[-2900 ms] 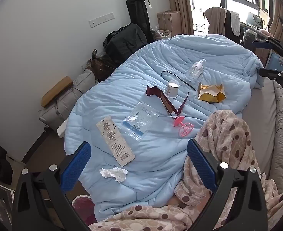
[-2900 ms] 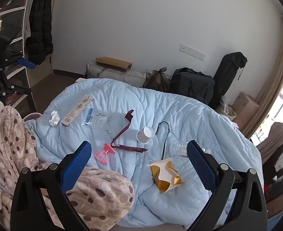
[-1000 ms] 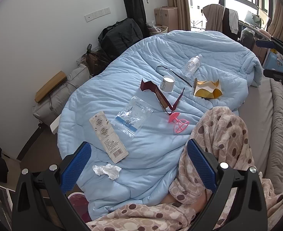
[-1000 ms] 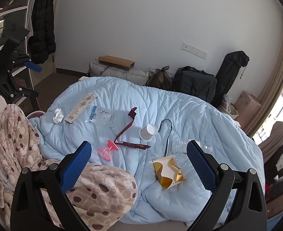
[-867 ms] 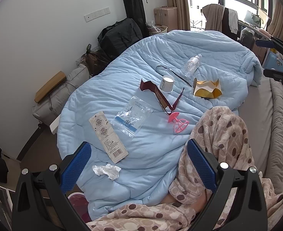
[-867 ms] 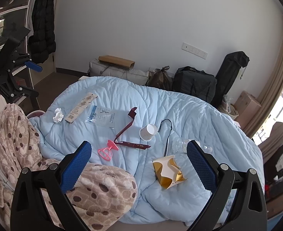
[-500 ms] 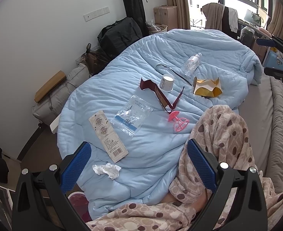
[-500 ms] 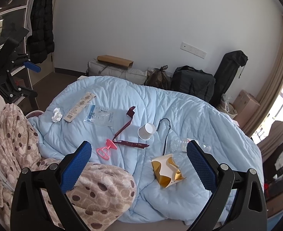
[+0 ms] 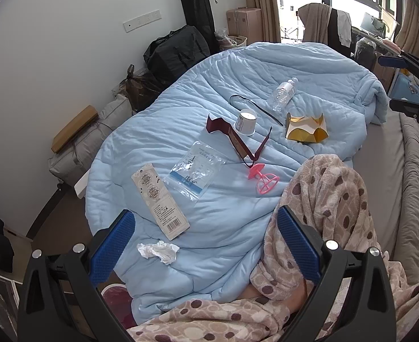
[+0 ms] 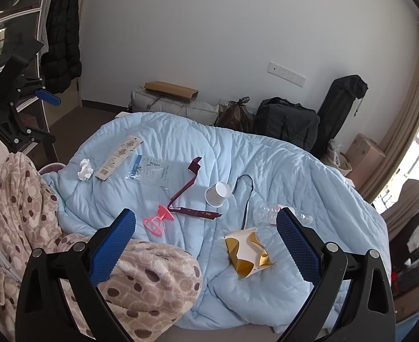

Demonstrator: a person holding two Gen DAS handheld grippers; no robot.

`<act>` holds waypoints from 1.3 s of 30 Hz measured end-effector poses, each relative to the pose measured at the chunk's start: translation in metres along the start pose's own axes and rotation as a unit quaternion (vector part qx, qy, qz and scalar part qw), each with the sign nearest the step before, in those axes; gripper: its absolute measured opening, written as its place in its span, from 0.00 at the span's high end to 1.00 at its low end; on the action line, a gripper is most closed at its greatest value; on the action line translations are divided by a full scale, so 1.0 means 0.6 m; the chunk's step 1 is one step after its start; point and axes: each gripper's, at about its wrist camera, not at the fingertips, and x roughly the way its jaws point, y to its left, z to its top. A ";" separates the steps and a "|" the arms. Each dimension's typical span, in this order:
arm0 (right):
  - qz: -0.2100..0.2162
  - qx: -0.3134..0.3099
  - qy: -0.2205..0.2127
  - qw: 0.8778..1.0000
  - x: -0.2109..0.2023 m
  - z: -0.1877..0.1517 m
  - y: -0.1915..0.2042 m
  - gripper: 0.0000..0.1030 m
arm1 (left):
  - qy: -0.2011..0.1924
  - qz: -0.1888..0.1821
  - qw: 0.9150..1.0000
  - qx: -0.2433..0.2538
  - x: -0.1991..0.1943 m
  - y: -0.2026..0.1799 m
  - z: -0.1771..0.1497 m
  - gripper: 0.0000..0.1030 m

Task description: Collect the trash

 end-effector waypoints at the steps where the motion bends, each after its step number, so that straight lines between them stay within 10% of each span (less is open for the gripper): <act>1: 0.001 0.001 0.000 1.000 0.000 0.000 0.000 0.07 | 0.000 0.000 1.000 0.000 0.000 0.000 0.001 0.05; 18: -0.028 -0.001 0.022 0.999 0.038 -0.026 -0.036 0.07 | 0.009 0.014 1.000 0.021 0.057 -0.032 0.023 0.05; 32: -0.060 0.046 0.142 0.987 0.291 -0.191 -0.162 0.07 | 0.057 -0.039 0.995 0.075 0.301 -0.143 0.084 0.05; 39: -0.087 0.179 0.155 0.968 0.375 -0.268 -0.224 0.07 | 0.056 -0.026 0.996 0.063 0.384 -0.176 0.097 0.05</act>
